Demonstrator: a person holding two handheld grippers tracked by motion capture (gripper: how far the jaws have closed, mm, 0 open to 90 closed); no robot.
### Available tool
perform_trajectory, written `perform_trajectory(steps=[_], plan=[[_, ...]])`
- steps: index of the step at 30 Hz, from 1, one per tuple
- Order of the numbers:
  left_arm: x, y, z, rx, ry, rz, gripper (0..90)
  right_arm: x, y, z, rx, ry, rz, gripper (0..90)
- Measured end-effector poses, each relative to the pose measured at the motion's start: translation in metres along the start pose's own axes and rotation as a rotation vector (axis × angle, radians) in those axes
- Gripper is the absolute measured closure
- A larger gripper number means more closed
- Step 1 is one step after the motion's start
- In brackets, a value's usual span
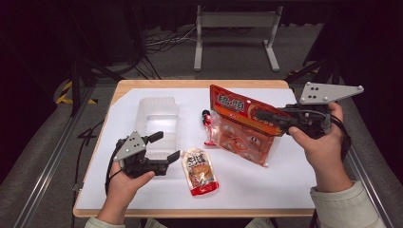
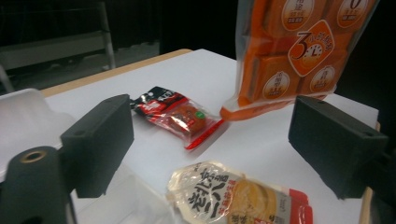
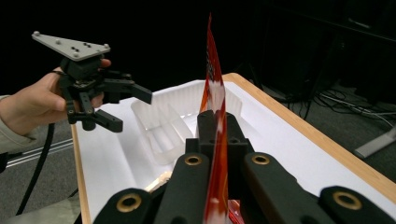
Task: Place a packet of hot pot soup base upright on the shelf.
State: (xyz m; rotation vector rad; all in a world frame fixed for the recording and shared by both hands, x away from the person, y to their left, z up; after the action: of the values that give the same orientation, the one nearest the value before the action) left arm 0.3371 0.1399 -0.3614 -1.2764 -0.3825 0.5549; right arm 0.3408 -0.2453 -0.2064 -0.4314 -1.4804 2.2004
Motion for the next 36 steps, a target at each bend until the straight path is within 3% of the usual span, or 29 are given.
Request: perform_trajectory(steps=[5,8,10,17,20,21,24,27,29,36], plan=[[-0.001,-0.004,-0.009,-0.016,0.032,0.018,8.6,0.006,-0.005,-0.008,-0.002,-0.033,0.024,90.0],[-0.001,-0.004,-0.011,-0.044,0.075,0.037,5.0,0.009,-0.007,-0.014,-0.002,-0.050,0.034,90.0],[-0.001,-0.005,-0.013,-0.058,0.073,0.042,3.3,0.011,-0.008,-0.017,0.001,-0.061,0.039,90.0],[-0.001,-0.010,-0.030,-0.056,0.111,0.028,6.3,0.017,-0.010,-0.028,-0.001,-0.110,0.062,90.0],[-0.002,-0.011,-0.036,-0.083,0.146,0.028,5.3,0.018,-0.010,-0.031,-0.003,-0.120,0.066,90.0],[-0.003,-0.012,-0.040,-0.109,0.175,0.019,5.3,0.019,-0.011,-0.032,-0.003,-0.125,0.067,90.0],[-0.003,-0.015,-0.046,-0.114,0.202,0.004,3.6,0.020,-0.011,-0.037,-0.002,-0.141,0.071,90.0],[-0.002,-0.016,-0.052,-0.112,0.214,0.020,3.0,0.022,-0.010,-0.041,-0.008,-0.153,0.075,90.0],[-0.003,-0.016,-0.056,-0.111,0.244,0.042,4.6,0.024,-0.010,-0.043,-0.016,-0.161,0.077,90.0],[-0.006,-0.016,-0.064,-0.122,0.280,0.040,5.1,0.027,-0.008,-0.050,-0.027,-0.190,0.085,90.0]])
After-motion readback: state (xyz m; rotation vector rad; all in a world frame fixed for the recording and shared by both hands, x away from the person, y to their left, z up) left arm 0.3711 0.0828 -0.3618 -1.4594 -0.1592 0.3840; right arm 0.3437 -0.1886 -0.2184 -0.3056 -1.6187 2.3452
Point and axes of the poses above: each handheld gripper's, and its own axes: z roughly backward along the jaws, y roughly out of its underside, x roughly to its left, the point moved 1 cm from there along -z, roughly forward along the jaws, and after that the axes turned 3 degrees about -z, right-handed, at the moved point
